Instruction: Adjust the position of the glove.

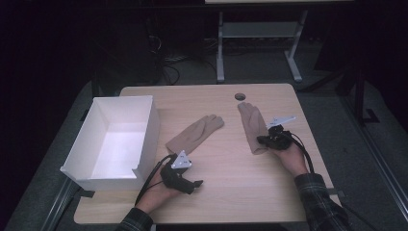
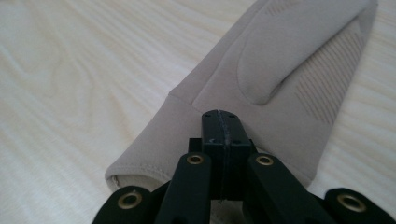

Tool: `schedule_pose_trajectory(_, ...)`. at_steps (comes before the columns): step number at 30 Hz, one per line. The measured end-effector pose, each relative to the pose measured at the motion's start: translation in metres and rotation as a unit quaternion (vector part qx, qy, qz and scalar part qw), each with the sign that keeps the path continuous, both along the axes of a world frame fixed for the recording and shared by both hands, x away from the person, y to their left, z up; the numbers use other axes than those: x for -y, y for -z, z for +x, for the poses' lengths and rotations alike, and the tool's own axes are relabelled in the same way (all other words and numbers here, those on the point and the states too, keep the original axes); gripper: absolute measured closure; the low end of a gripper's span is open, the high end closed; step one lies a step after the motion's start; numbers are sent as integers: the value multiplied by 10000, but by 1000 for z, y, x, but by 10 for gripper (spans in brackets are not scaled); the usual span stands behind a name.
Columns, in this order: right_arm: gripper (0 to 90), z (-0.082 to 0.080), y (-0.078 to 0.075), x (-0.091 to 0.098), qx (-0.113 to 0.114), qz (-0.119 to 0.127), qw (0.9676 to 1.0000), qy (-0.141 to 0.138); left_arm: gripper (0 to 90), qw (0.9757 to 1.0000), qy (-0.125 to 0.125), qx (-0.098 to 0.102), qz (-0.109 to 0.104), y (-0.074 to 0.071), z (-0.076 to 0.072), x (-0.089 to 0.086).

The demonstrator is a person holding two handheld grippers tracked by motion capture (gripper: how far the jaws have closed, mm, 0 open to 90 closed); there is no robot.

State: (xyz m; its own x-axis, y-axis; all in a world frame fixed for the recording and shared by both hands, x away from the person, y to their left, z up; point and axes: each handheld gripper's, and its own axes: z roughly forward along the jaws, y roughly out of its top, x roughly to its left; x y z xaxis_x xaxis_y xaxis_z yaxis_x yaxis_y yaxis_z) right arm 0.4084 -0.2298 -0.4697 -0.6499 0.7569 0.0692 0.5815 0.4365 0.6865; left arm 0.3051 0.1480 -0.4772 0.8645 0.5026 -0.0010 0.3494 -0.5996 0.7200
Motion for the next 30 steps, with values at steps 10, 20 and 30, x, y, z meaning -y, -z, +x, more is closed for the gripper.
schedule_pose_trajectory(10,898,-20,-3,-6,-119,-54,9996,-242,127,10000,-12,-1,-1,0,0,0)
schedule_pose_trajectory(20,898,-43,-6,-10,-177,-224,9981,-550,127,10000,-17,0,-1,0,-1,0)
schedule_pose_trajectory(30,897,-67,-7,-11,-273,-193,9959,-839,127,10000,1,2,26,0,-2,1)
